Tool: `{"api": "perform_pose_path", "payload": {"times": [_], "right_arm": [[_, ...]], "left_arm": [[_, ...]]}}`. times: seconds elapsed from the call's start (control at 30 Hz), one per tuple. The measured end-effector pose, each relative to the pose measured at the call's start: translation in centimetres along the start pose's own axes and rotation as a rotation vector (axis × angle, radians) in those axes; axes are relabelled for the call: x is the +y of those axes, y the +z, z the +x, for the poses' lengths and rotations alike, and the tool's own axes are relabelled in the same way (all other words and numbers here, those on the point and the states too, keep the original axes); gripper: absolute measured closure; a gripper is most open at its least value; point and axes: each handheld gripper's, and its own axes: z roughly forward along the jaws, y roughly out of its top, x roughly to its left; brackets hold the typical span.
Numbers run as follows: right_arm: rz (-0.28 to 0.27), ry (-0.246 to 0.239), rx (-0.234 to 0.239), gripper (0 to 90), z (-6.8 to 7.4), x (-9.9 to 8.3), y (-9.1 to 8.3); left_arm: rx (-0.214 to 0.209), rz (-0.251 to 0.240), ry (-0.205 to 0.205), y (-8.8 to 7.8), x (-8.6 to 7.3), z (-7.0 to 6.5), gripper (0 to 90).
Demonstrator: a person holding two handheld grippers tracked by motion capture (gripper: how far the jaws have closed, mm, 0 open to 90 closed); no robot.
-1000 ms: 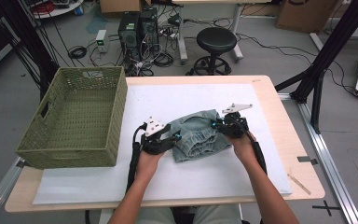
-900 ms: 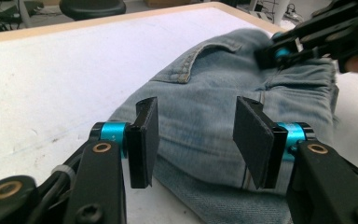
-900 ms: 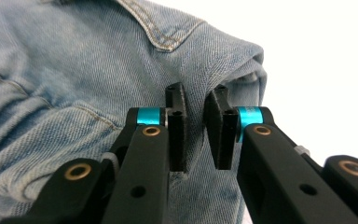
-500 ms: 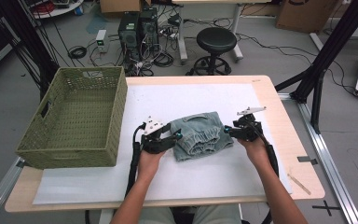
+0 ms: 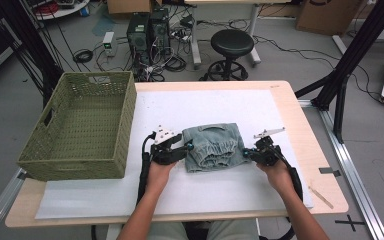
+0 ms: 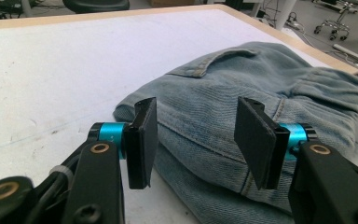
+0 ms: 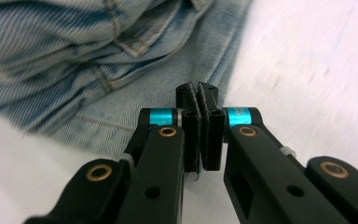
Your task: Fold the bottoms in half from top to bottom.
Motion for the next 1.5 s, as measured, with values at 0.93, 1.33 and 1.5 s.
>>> {"api": "perform_pose_path", "payload": {"times": [0.93,1.33,1.5], "right_arm": [[-0.087,-0.206,0.016,41.5,3.7,3.1,0.2],[-0.086,-0.169,0.074,41.5,2.4,1.8,0.1],[-0.103,-0.169,0.081,41.4,2.1,1.3,0.0]], "left_arm": [[-0.175,0.053,0.052,2.1,0.2,-1.7,48.0],[-0.189,0.099,0.112,2.2,-1.4,-3.0,55.1],[-0.188,0.101,0.115,2.1,-1.7,-3.4,55.2]]}}
